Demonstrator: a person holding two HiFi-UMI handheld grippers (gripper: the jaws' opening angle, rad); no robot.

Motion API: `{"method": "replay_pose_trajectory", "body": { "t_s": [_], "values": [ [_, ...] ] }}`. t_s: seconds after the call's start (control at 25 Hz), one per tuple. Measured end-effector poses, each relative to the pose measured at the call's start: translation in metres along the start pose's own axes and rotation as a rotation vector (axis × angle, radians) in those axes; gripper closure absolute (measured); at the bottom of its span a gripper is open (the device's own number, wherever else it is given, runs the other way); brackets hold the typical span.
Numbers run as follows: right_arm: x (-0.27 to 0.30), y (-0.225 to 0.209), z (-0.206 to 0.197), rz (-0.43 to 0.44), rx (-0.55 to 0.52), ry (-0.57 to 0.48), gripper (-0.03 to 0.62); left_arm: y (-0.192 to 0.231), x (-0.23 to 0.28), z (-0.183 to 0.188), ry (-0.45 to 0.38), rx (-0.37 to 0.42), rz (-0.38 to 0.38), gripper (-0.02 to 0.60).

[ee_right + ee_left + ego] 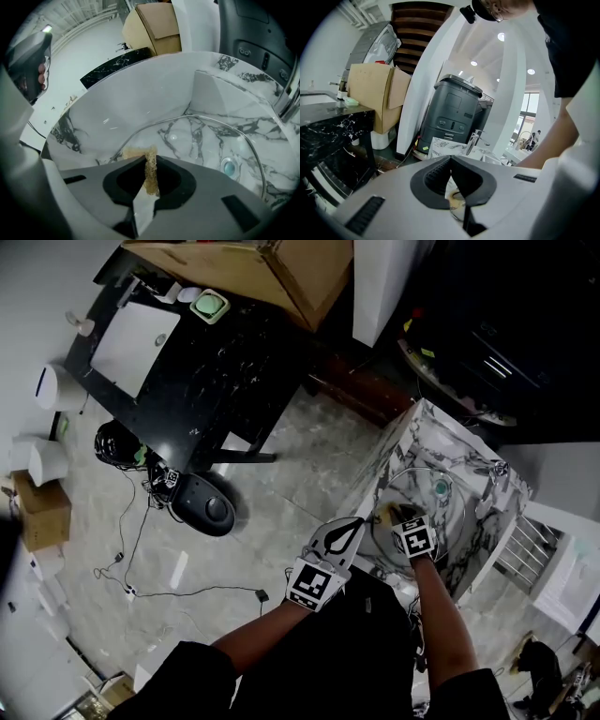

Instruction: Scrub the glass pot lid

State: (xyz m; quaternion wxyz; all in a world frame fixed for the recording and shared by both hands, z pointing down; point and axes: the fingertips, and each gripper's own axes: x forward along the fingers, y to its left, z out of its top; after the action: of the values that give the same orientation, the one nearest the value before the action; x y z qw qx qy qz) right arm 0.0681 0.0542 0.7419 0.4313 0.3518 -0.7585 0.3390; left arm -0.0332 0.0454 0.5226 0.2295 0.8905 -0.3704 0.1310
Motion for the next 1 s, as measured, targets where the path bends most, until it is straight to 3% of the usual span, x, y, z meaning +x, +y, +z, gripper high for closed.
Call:
{"method": "replay_pose_trajectory", "body": {
  "t_s": [0.68, 1.0],
  "values": [
    [0.000, -0.027, 0.006, -0.012, 0.031, -0.045, 0.533, -0.013, 0.013, -0.005, 0.024, -0.021, 0.018, 0.566],
    [-0.007, -0.055, 0.001, -0.094, 0.073, -0.068, 0.533, -0.018, 0.019, -0.006, 0.042, -0.011, 0.030, 0.565]
  ]
}}
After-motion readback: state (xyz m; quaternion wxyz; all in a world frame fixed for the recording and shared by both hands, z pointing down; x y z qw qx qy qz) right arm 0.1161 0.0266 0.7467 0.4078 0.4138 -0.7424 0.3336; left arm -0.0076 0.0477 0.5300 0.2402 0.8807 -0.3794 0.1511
